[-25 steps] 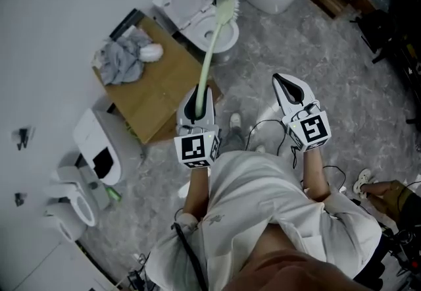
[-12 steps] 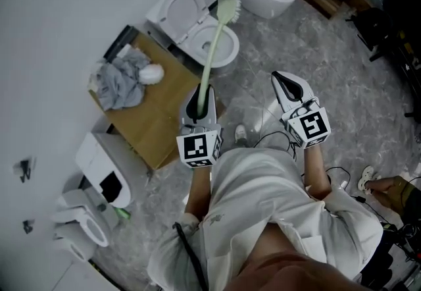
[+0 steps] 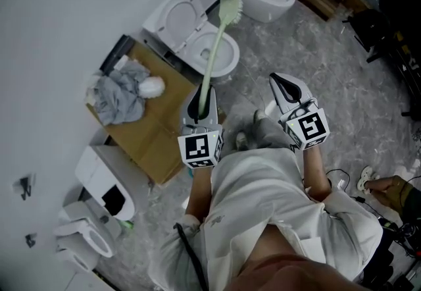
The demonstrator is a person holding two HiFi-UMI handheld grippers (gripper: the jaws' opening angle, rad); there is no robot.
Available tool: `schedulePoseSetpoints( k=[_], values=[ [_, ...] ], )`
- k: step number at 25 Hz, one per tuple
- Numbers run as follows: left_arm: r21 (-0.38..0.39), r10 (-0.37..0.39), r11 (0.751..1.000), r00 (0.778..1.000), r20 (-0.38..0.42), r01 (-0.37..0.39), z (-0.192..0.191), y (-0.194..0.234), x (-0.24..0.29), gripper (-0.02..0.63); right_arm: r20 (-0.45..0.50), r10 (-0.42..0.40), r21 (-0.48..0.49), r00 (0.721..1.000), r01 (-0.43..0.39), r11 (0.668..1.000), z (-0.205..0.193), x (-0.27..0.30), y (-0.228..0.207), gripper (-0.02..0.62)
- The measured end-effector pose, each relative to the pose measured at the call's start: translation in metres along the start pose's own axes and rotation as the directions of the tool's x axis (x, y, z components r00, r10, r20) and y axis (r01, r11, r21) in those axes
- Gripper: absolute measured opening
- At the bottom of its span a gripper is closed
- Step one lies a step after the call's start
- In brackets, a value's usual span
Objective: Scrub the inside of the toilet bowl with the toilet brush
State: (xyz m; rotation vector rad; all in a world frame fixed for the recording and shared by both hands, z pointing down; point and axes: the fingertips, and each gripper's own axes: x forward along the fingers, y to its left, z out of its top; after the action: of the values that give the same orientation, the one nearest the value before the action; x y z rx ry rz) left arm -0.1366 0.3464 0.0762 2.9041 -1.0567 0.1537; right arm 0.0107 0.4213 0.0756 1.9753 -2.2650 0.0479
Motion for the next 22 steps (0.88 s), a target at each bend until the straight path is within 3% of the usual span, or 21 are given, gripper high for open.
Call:
schedulePoseSetpoints(
  k=[12, 22],
  values=[
    [-0.018, 0.079, 0.997, 0.996, -0.030, -0.080, -0.003, 0.038, 0.084, 0.101, -0.009, 0.087, -0.002, 0.996, -0.087, 0.996, 0.002, 0.093, -0.058, 0.005],
    [-0.061, 0.194, 0.979, 0.980, -0.055, -0.197, 0.005, 0.069, 0.192, 0.101, -0.023, 0.235, -0.030, 0.972, -0.236, 0.971, 0.016, 0.201, -0.137, 0.005]
  ],
)
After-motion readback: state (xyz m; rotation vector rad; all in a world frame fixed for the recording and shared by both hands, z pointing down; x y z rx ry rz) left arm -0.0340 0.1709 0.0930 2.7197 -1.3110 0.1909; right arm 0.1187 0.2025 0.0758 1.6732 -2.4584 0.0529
